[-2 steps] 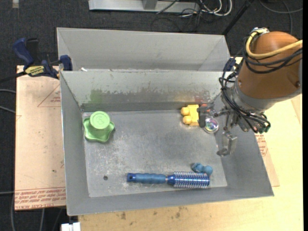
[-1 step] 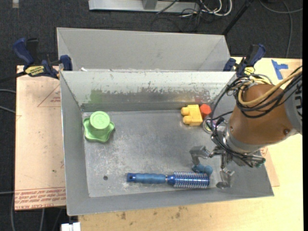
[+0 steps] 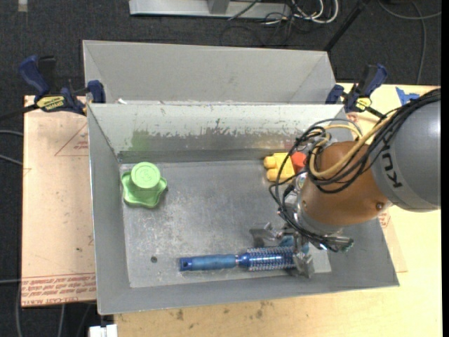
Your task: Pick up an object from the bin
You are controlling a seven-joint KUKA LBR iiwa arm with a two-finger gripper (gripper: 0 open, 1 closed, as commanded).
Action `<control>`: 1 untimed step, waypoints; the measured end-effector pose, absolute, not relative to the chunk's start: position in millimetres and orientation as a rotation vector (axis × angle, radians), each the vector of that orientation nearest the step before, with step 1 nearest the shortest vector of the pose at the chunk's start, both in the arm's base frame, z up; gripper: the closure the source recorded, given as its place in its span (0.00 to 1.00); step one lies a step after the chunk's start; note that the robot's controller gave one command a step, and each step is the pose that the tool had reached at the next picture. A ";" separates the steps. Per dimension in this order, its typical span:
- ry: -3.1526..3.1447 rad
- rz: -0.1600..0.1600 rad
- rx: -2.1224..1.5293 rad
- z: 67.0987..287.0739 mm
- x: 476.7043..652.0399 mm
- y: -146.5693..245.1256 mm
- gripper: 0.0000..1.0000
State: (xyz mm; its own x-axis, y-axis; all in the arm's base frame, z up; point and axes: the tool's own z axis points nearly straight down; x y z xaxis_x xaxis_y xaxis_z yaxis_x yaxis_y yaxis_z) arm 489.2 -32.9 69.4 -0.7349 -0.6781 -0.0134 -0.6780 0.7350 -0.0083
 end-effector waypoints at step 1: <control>2.926 0.000 -1.128 69.8 486.0 -34.8 1.00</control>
Offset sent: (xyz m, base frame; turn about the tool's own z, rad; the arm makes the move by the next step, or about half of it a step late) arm 0.0000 0.0000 0.0000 0.0000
